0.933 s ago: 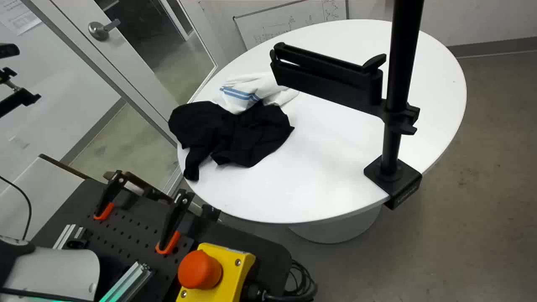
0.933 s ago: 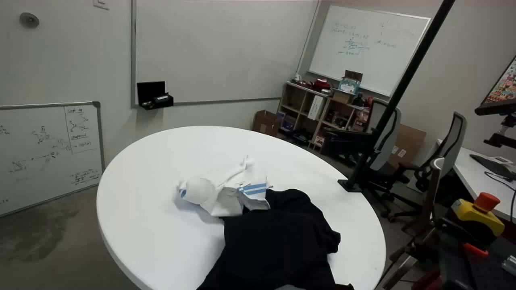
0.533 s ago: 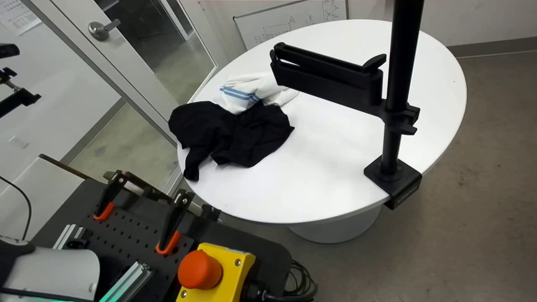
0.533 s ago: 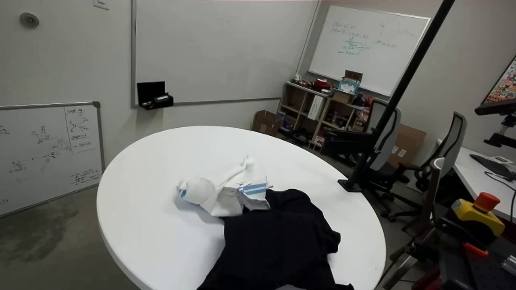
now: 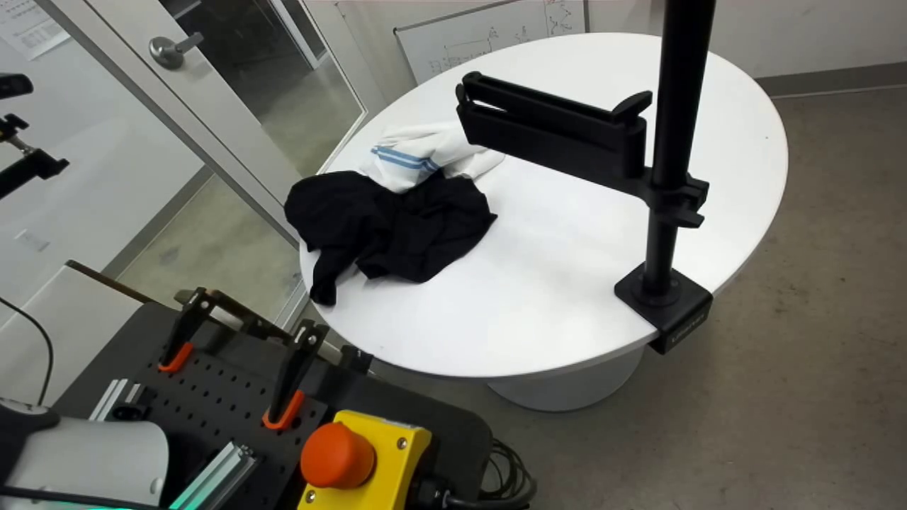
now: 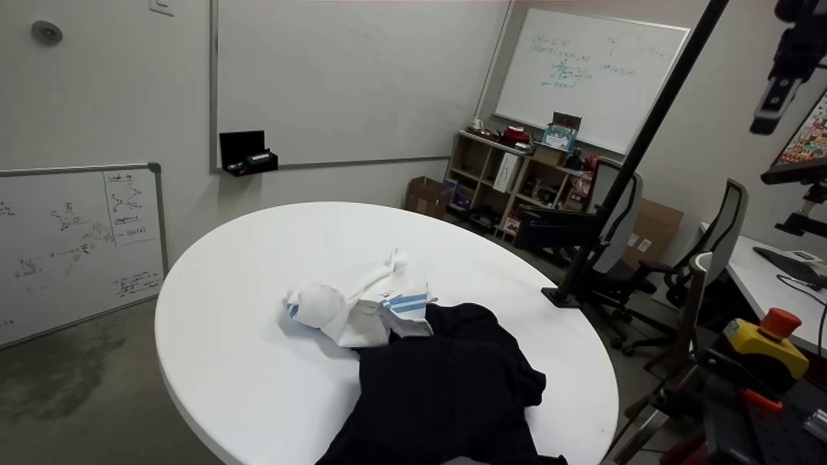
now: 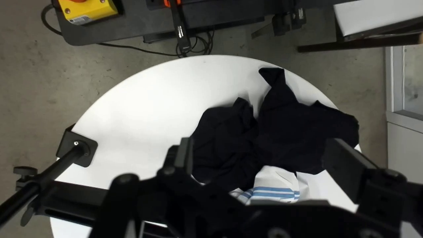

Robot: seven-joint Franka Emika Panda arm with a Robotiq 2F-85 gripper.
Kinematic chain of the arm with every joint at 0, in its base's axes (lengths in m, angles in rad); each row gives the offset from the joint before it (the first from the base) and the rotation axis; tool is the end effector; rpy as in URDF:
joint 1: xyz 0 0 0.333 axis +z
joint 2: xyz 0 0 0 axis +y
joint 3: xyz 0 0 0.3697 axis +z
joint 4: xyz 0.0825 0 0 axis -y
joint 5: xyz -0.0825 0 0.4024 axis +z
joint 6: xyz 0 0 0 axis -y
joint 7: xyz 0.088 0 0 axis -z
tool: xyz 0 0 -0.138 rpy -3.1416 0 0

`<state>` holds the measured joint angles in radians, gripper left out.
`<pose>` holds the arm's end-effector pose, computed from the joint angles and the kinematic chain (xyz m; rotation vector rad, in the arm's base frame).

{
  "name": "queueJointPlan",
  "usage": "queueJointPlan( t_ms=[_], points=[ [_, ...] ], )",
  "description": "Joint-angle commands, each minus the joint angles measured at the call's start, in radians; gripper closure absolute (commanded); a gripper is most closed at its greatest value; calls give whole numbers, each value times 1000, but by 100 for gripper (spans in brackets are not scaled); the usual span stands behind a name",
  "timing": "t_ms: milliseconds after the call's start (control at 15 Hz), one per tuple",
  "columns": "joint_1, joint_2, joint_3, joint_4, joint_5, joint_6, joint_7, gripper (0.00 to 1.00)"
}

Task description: Put the black t-shirt on the black stand

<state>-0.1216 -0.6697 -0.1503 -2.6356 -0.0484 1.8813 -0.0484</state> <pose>0.3023 -0.0902 0.4478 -3.0680 0.2619 0.1255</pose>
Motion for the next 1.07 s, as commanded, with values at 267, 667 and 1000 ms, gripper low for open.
queueJointPlan(
  t_ms=[267, 667, 1000],
  points=[
    [24, 189, 17, -125, 50, 383, 5, 0],
    [101, 456, 42, -125, 136, 613, -13, 0],
    [136, 727, 72, -30, 242, 723, -34, 0]
  ],
)
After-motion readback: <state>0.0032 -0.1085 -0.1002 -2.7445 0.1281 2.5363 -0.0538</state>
